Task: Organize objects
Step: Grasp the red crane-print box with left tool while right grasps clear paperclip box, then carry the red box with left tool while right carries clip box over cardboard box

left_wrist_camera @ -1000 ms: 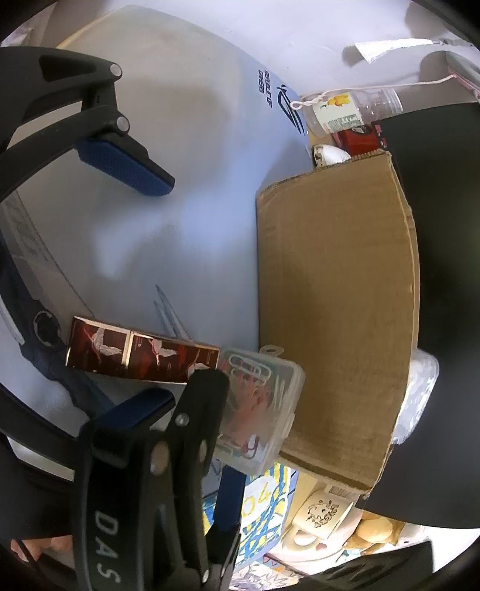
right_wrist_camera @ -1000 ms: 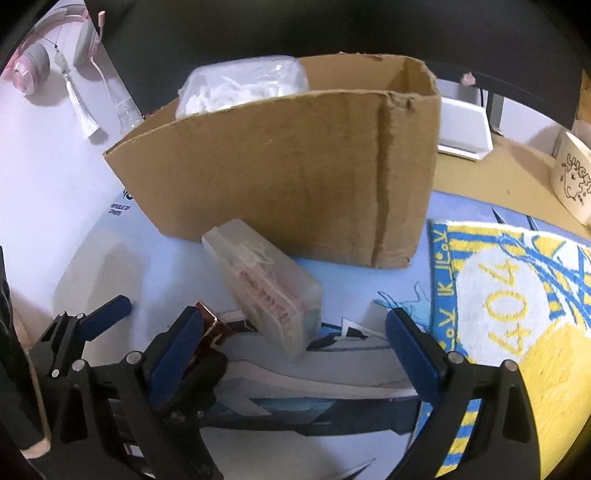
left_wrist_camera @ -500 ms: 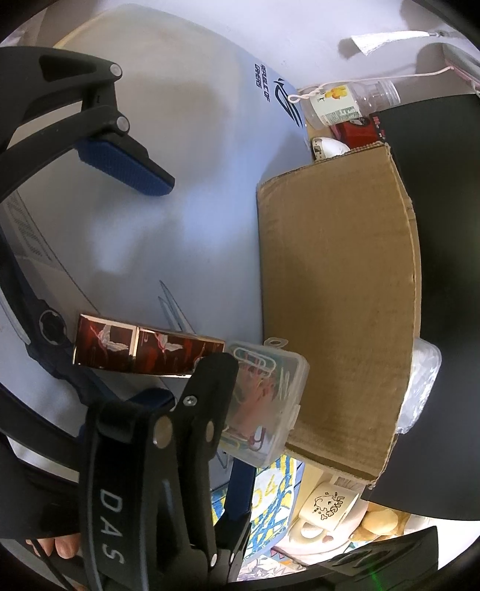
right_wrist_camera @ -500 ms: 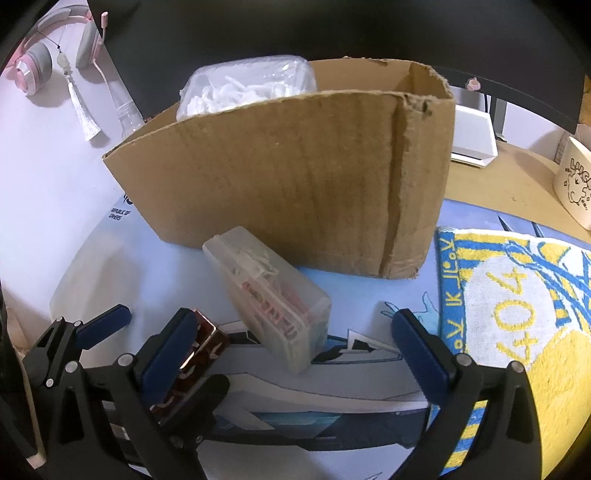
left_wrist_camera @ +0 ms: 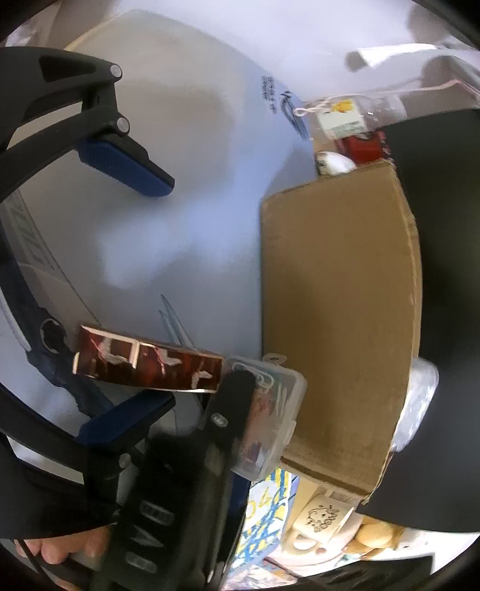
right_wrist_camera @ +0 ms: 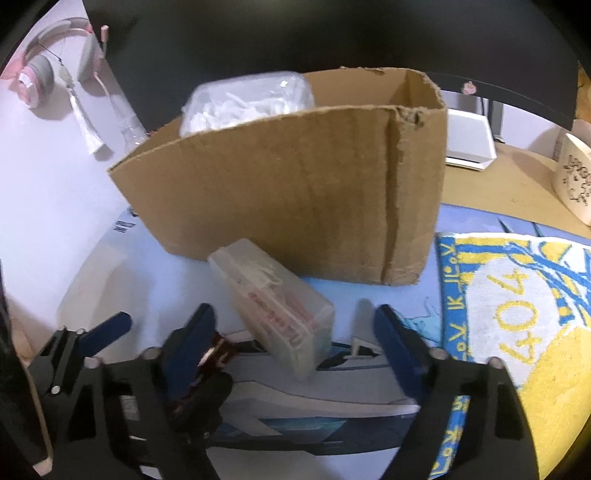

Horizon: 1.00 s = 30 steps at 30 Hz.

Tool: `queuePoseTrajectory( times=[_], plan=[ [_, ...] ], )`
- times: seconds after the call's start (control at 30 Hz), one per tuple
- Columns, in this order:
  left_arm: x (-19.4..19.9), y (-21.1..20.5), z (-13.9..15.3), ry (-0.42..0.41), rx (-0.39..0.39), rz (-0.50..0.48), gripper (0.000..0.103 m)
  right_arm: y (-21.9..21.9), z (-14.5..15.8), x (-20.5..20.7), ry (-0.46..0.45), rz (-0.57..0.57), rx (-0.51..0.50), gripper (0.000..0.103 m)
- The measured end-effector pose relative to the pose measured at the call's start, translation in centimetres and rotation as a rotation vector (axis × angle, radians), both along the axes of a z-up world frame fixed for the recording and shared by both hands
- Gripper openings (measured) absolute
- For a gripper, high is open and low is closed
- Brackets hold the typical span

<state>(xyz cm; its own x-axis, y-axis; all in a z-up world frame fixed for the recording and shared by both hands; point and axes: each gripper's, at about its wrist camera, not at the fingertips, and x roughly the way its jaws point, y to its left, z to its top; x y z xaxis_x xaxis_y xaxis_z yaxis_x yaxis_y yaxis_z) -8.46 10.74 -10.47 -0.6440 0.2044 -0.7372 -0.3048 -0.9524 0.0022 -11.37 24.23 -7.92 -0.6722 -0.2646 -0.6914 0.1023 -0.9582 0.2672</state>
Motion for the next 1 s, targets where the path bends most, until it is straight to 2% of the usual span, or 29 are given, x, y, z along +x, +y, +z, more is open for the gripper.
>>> queuePoseTrajectory(
  times=[0.03, 0.07, 0.13, 0.17, 0.2, 0.23, 0.27, 0.3, 0.33, 0.4, 0.47, 0.6, 1.0],
  plan=[
    [0.0, -0.1, 0.0, 0.003, -0.005, 0.001, 0.096, 0.2, 0.1, 0.1, 0.008, 0.006, -0.025, 0.063],
    [0.1, -0.2, 0.1, 0.002, -0.001, 0.000, 0.093, 0.4, 0.1, 0.2, 0.020, 0.007, -0.060, 0.056],
    [0.1, -0.3, 0.3, 0.007, 0.001, 0.011, 0.074, 0.5, 0.1, 0.1, 0.019, 0.020, -0.080, 0.049],
    [0.1, -0.4, 0.4, 0.014, 0.005, 0.022, 0.067, 0.5, 0.1, 0.0, 0.017, 0.030, -0.091, 0.047],
    [0.1, -0.5, 0.4, 0.023, 0.009, 0.027, 0.051, 0.7, 0.3, 0.6, 0.017, 0.034, -0.093, 0.047],
    [0.1, -0.6, 0.4, 0.030, 0.012, 0.027, 0.039, 1.0, 0.4, 0.6, 0.018, 0.035, -0.092, 0.047],
    [0.1, -0.5, 0.4, 0.035, 0.014, 0.021, 0.035, 1.0, 0.4, 0.5, 0.019, 0.036, -0.090, 0.047],
    [0.1, -0.4, 0.5, 0.036, 0.015, 0.007, 0.024, 1.1, 0.5, 0.6, 0.020, 0.036, -0.089, 0.047],
    [0.2, -0.3, 0.5, 0.034, 0.015, -0.004, 0.020, 1.3, 0.5, 0.6, 0.021, 0.038, -0.088, 0.047],
    [0.3, -0.2, 0.5, 0.027, 0.026, -0.015, 0.020, 0.7, 0.3, -1.2, 0.021, 0.037, -0.089, 0.047],
    [0.2, -0.1, 0.5, 0.029, 0.028, -0.027, 0.020, 0.9, 0.4, -0.9, 0.024, 0.037, -0.087, 0.047],
    [-0.1, 0.2, 0.4, 0.060, -0.026, -0.019, 0.020, 1.2, 0.7, -0.1, 0.025, 0.039, -0.079, 0.047],
    [-0.3, -0.2, 0.5, 0.051, 0.000, -0.034, 0.020, 0.7, 0.4, -0.3, -0.002, 0.039, -0.084, 0.046]
  ],
)
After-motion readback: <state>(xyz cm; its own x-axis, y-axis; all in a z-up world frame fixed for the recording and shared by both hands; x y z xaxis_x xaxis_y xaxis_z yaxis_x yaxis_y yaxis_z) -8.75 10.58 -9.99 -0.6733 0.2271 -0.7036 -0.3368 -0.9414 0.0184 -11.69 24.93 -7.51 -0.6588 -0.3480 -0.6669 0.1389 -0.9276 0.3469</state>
